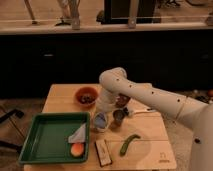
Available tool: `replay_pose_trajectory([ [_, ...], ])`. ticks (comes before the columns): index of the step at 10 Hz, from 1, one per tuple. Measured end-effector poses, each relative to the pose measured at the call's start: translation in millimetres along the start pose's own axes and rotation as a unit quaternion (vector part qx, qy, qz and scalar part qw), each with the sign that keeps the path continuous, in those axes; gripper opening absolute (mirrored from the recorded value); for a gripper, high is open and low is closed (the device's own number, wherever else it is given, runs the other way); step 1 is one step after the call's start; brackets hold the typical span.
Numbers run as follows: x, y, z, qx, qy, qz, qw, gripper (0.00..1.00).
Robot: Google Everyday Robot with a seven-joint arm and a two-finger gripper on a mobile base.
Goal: Place sponge in paper cup
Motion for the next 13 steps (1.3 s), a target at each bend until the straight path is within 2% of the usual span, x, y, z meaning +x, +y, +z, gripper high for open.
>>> replay_pose_trajectory([
  [6,-2.7,1.2,1.0,0.0,-0.008,0.002,1.0,0.01],
  [7,-1.6,1.5,0.9,0.003,-0.01,0.007,0.9999,0.05],
  [13,-1.0,3.2,6.8,0.011,-0.031,0.019,0.9993,0.64],
])
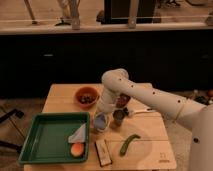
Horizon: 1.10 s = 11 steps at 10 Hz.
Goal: Place sponge in paper cup
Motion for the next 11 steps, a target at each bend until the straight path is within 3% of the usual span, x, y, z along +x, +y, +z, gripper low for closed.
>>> replay_pose_trajectory([
  [1,0.3,0.7,0.8,0.0,-0.003,0.0,1.0,0.76],
  [2,0.7,1.4,1.1,0.0,-0.005,0.0,1.0,0.8],
  [9,0.5,-1.5,2.4,-0.004,-0.014,-0.007,0.9999,0.8],
  [11,4.0,3.2,2.8,0.006,-0.022,-0.009,0.9997,0.8],
])
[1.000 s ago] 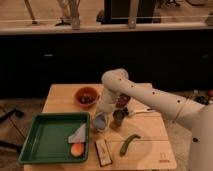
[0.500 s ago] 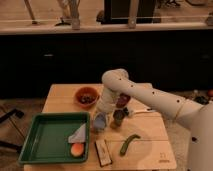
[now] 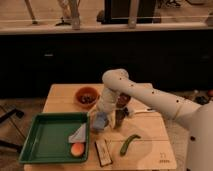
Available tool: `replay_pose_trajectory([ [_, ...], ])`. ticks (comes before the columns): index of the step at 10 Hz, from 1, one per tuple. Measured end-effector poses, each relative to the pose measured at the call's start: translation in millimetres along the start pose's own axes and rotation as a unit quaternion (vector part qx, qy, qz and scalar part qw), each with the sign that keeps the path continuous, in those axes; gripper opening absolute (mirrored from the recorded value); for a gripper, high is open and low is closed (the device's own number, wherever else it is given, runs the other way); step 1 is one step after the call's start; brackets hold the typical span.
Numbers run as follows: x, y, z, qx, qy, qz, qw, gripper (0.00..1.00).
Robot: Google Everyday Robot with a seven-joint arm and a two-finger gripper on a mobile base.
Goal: Place sponge in paper cup
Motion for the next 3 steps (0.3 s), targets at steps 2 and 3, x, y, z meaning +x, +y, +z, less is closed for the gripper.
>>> replay_pose_trajectory([
  [2,6.3,8.2,1.6,0.009,-0.008,0.005,0.9999,0.8],
  [3,10.2,13.0,3.7,0.01,-0.011,0.009,0.9998,0.8],
])
